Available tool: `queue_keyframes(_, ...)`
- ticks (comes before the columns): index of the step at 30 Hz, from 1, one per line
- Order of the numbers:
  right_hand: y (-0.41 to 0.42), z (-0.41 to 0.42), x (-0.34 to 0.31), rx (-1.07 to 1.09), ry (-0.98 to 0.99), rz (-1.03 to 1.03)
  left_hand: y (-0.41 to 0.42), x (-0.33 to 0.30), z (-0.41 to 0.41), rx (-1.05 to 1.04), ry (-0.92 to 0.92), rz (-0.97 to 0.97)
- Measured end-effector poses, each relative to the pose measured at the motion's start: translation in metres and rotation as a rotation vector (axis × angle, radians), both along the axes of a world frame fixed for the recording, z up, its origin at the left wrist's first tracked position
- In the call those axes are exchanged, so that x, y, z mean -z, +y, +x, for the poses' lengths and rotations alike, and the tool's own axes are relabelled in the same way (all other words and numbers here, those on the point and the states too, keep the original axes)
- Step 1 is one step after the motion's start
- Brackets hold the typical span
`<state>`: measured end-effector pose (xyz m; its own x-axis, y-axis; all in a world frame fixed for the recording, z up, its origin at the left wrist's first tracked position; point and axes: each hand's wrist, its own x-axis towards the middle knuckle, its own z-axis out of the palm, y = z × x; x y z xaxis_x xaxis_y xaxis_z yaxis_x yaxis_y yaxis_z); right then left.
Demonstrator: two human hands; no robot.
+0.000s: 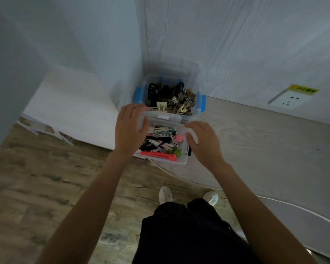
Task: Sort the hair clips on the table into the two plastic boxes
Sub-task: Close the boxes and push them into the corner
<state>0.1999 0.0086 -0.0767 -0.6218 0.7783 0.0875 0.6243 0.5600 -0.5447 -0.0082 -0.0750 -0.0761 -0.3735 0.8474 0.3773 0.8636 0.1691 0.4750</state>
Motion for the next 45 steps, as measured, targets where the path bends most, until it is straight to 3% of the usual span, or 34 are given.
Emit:
queue_keyframes(4, -0.023, -0.020, 0.017, -0.274, -0.235, 0.038, -0.023, 0.020, 0.010, -0.052, 0.001, -0.058)
queue_keyframes(7, -0.031, -0.039, 0.025, -0.398, -0.346, -0.031, -0.036, 0.037, 0.010, -0.096, -0.118, -0.181)
queue_keyframes(10, -0.025, -0.037, 0.030, -0.470, -0.413, 0.023, -0.038, 0.040, 0.015, -0.112, -0.288, -0.273)
queue_keyframes(14, -0.014, -0.015, 0.028, -0.469, -0.512, 0.192, -0.036, 0.038, 0.018, -0.117, -0.303, -0.287)
queue_keyframes(17, -0.014, -0.006, 0.019, -0.446, -0.360, 0.162, -0.035, 0.037, 0.018, -0.126, -0.320, -0.282)
queue_keyframes(21, -0.003, -0.006, -0.007, -0.171, 0.014, 0.094, -0.036, 0.030, 0.012, -0.204, -0.283, -0.144)
queue_keyframes(23, 0.005, -0.006, -0.014, -0.063, 0.109, 0.086, -0.035, 0.019, 0.007, -0.219, -0.235, -0.023)
queue_keyframes(26, 0.019, -0.016, -0.016, -0.023, 0.122, 0.038, -0.025, 0.003, -0.004, -0.145, -0.063, 0.009)
queue_keyframes(32, 0.029, -0.048, -0.003, -0.075, -0.054, 0.010, -0.001, -0.010, -0.013, -0.085, 0.092, -0.264)
queue_keyframes(40, 0.009, -0.016, -0.032, 0.023, 0.248, 0.190, -0.015, -0.034, -0.008, 0.054, 0.128, 0.114)
queue_keyframes(45, -0.033, 0.024, -0.008, -0.043, 0.206, 0.052, -0.054, -0.004, 0.016, 0.143, -0.015, 0.101)
